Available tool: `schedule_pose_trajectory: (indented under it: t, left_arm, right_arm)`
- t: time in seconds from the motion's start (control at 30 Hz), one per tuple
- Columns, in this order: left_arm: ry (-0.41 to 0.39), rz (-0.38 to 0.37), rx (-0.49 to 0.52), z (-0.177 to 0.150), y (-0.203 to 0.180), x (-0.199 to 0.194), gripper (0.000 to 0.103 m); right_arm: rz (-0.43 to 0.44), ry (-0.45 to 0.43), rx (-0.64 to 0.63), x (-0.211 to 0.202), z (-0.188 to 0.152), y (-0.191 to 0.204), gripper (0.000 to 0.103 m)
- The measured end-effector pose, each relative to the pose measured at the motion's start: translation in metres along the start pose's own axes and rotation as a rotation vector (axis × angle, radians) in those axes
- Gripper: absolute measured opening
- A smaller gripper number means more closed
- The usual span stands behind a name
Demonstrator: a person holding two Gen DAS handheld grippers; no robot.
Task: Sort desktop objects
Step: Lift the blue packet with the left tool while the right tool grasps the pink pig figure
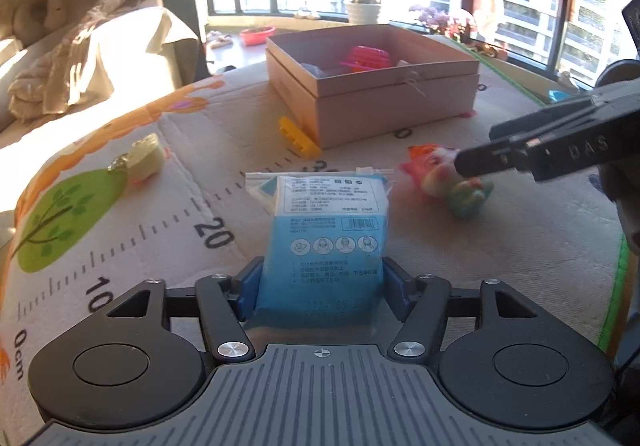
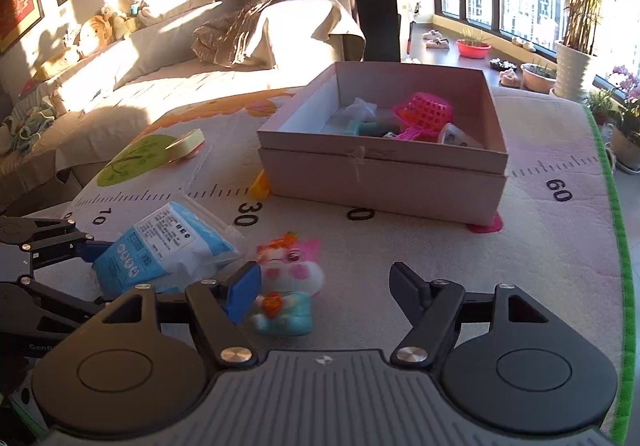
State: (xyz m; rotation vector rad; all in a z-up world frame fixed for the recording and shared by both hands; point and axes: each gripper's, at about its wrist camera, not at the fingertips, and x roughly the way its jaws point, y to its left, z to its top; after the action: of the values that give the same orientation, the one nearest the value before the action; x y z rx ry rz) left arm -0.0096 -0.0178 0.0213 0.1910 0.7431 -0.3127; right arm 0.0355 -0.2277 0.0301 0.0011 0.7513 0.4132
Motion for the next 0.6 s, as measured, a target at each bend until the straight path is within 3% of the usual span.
schedule_pose_trajectory:
  t: [0.13,0.37,0.6]
  left_arm:
    - [0.000,0.045,-0.032,-0.001,0.009,-0.001,0.080]
    - [0.003,0.046,-0.052,-0.007,0.015,-0.002,0.091]
    - [0.013,0.045,-0.051,-0.008,0.013,0.003,0.095]
  right_arm:
    - [0.036,0.022,-0.029,0.007,-0.005,0.018,0.074]
    - [-0.179,-0.008,-0.035,0.013,-0.006,0.006,0.075]
    - [-0.213,0.006,0.070,0.011,-0.013,-0.020,0.075]
